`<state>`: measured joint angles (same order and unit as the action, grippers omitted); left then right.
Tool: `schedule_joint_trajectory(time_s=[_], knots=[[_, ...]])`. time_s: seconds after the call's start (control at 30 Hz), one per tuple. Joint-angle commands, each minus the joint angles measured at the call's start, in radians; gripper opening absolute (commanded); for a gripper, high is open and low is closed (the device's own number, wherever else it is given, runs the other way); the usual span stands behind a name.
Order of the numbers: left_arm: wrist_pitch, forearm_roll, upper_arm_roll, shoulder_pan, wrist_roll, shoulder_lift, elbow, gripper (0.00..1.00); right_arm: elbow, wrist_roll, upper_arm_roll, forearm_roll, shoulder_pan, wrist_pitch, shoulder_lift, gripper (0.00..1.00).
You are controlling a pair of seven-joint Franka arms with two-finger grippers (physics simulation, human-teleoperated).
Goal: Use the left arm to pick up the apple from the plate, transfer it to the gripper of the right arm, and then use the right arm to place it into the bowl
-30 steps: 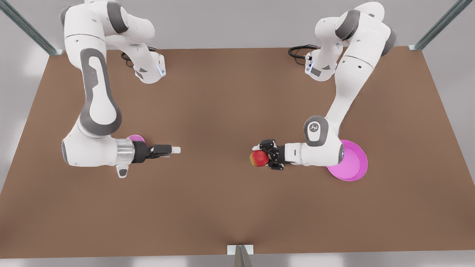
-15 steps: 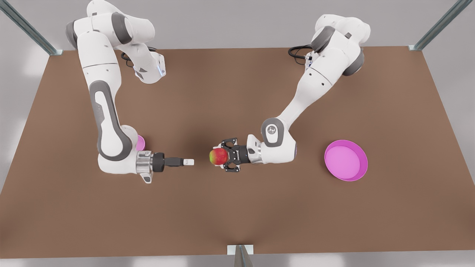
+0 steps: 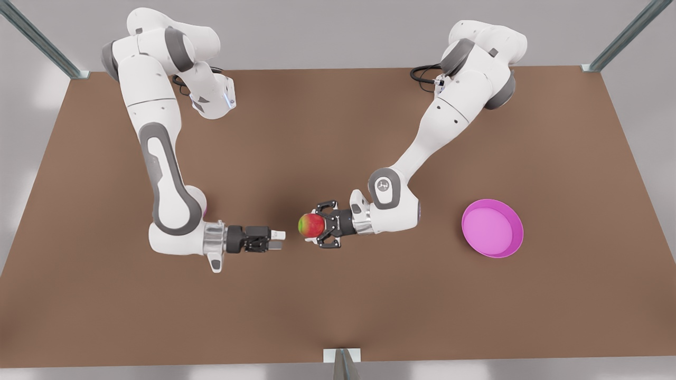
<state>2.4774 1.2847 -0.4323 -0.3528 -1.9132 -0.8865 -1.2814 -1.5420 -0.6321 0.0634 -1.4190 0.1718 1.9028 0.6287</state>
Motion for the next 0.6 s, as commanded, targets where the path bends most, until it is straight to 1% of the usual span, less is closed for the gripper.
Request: schedule_joint_trajectory(time_s=[0.0,0.17,0.37,0.57], knots=[[-0.003,-0.004,0.0,0.0,-0.245,0.001,0.001,0.67,-0.012,-0.153,0.001,0.055,0.0,-0.001,0.003,1.0],[-0.003,-0.004,0.0,0.0,-0.247,0.001,0.001,0.67,-0.007,-0.152,0.009,0.077,0.014,-0.008,0.013,1.0],[-0.003,-0.004,0.0,-0.002,-0.247,0.0,0.001,0.67,0.006,-0.112,0.01,0.072,0.06,0.041,0.014,1.0],[-0.003,-0.004,0.0,-0.003,-0.247,-0.006,0.001,0.67,-0.006,-0.113,0.01,0.103,0.081,0.042,0.014,1.0]])
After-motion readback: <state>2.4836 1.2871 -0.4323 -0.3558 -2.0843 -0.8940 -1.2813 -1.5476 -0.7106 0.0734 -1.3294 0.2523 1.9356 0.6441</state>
